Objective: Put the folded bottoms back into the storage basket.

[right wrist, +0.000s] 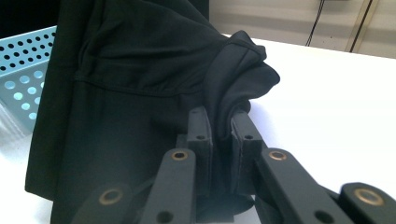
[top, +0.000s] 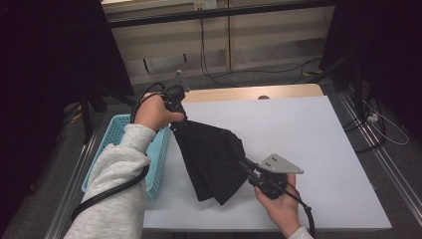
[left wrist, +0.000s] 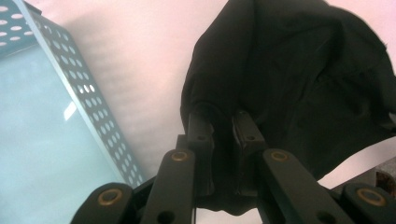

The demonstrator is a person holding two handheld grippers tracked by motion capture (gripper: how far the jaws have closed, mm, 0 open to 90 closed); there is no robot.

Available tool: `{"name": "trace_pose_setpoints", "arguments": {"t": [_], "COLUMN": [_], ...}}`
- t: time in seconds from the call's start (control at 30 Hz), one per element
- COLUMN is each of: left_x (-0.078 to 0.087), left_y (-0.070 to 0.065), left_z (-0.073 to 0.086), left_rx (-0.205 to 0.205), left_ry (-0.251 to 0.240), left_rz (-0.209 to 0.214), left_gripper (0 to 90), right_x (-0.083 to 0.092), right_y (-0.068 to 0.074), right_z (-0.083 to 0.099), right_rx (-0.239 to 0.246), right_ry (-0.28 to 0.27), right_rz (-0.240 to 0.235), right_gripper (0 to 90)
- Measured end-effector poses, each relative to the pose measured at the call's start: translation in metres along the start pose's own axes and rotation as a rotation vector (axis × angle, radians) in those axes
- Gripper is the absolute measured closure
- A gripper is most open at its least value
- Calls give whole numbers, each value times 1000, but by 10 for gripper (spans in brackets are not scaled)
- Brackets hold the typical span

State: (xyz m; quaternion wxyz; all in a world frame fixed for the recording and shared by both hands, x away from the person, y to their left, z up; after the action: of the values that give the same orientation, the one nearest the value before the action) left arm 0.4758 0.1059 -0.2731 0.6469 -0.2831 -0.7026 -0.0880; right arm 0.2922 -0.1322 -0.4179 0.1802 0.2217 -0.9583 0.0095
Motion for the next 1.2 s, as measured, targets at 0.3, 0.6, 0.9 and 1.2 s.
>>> {"name": "trace_pose_setpoints", "arguments": {"t": [0.3, 0.6, 0.9, 1.2], "left_x": [-2, -3, -3, 0], "left_y": [0, 1, 4, 6], "left_z": [-3, -4, -4, -5], "left_rx": [14, 17, 30, 57], "left_ry": [-28, -46, -55, -64], "left_rz": [-2, -7, -7, -12], "left_gripper": [805, 803, 802, 804], "right_x": [0, -2, -4, -6], "right_y": [3, 7, 11, 16], "right_z": [1, 2, 3, 0], "right_rx": [4, 11, 9, 2], "right_ry": [3, 7, 13, 10], "right_rz": [-3, -11, -13, -24], "right_gripper": [810, 811, 811, 812]}}
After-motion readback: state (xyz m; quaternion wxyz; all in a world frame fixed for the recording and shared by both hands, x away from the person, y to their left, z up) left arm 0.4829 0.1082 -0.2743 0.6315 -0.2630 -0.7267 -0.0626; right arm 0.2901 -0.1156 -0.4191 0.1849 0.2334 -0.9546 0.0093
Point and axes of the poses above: each handheld gripper's, and its own axes: x roughly backward along the jaws, z roughly out of its underside, y roughly to its left, the point moved 1 cm from there along -x, roughly forward along the jaws, and after that the axes turned 6 degrees about z, right-handed, at the moved point
